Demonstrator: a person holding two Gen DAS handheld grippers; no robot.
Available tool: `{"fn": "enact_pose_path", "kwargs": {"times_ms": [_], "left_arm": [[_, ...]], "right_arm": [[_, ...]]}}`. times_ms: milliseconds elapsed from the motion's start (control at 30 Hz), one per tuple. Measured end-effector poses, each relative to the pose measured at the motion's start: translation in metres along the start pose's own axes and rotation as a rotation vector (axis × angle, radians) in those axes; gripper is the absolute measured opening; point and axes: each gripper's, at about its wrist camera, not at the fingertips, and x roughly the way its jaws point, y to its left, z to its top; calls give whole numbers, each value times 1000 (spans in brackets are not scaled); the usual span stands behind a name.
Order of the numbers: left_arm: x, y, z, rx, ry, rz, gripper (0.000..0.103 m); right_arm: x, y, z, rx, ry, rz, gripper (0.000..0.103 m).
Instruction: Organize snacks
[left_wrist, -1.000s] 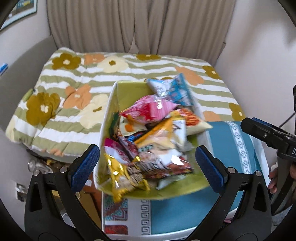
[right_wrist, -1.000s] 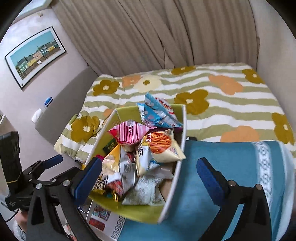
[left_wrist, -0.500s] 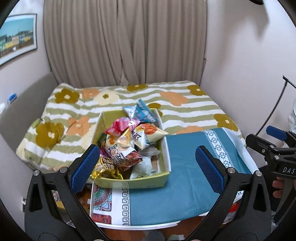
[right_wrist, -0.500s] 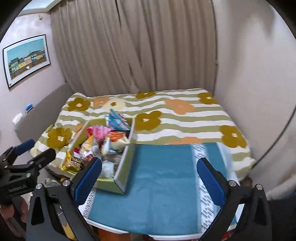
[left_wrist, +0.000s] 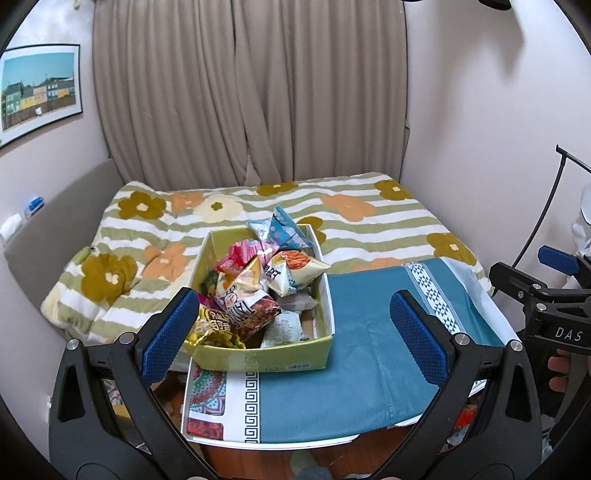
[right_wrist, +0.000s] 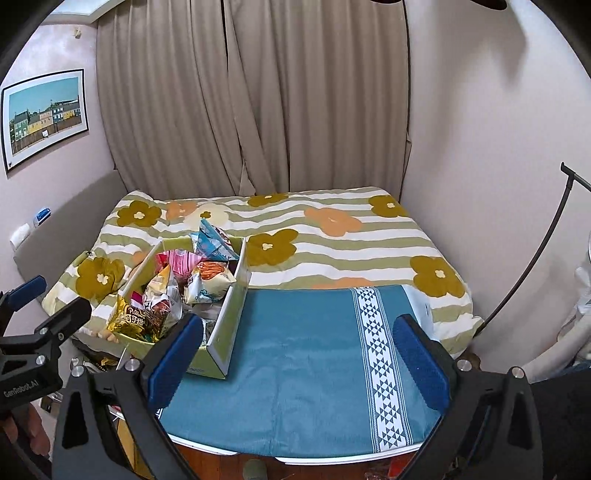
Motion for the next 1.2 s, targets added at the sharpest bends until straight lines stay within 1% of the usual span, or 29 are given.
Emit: {"fn": "enact_pose_path", "kwargs": {"times_ms": [367,1200], "left_arm": [[1,1,0,-6,3,-4,103],[5,2,0,-12,6,8,103]], "right_arm": [[-1,4,2,-8,-5,-19,102],[3,1,5,-14,-8,-23,102]]}}
